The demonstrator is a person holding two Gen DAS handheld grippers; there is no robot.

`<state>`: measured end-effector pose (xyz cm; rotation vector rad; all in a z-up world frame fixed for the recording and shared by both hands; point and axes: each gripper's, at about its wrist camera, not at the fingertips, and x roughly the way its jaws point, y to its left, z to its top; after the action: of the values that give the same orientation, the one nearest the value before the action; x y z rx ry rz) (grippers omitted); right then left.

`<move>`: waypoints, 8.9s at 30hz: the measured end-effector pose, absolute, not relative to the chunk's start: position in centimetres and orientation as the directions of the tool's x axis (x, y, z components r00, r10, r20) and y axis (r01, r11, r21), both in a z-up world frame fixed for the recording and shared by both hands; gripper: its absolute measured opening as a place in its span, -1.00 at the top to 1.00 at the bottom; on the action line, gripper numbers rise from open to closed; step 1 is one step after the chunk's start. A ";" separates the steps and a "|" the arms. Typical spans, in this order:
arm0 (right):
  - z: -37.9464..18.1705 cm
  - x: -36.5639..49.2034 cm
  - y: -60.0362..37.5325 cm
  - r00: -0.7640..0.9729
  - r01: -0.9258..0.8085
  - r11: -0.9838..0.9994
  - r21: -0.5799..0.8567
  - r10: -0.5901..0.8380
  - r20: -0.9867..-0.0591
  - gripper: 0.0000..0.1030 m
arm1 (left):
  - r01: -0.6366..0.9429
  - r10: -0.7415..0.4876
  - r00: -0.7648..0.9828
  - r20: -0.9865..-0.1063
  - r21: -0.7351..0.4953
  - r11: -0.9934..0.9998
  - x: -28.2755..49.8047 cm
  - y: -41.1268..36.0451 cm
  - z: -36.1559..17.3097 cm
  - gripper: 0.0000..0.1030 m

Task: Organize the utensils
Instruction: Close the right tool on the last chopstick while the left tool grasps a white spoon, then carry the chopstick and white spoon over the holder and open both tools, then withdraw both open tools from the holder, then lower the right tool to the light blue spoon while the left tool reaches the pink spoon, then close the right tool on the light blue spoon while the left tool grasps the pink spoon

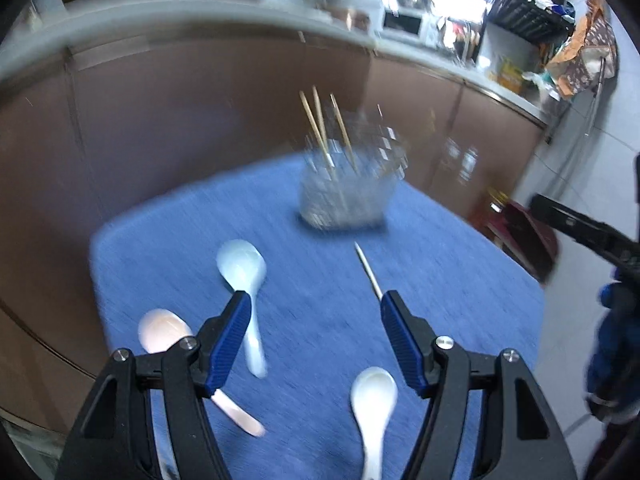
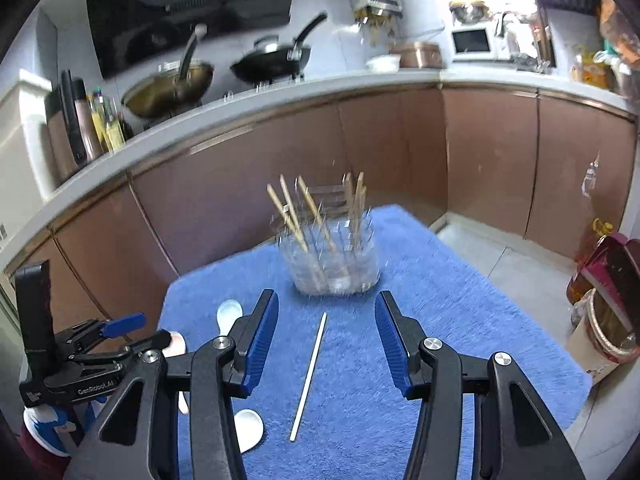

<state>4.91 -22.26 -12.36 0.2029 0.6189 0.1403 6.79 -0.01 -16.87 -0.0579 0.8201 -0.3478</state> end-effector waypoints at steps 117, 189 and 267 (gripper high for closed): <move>-11.1 25.6 -20.1 0.995 0.003 0.995 0.105 0.008 -0.100 0.90 | 0.174 -0.201 0.959 -0.198 -0.147 0.974 26.5 -9.2 -13.2 0.92; -6.0 -8.0 -18.8 0.969 0.189 0.981 0.032 -0.181 -0.167 -0.96 | -0.022 0.028 0.973 -0.230 0.029 0.999 -6.8 -1.1 -4.5 -0.35; -22.5 19.7 -5.9 0.486 -0.416 0.892 0.176 0.382 -0.786 0.88 | -0.074 -0.224 0.564 -0.795 -0.319 0.945 10.8 12.1 -24.0 0.86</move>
<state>19.67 -5.91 -22.53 -0.0398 0.9464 0.4860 10.81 12.10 -23.99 -0.3351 0.9721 -0.0897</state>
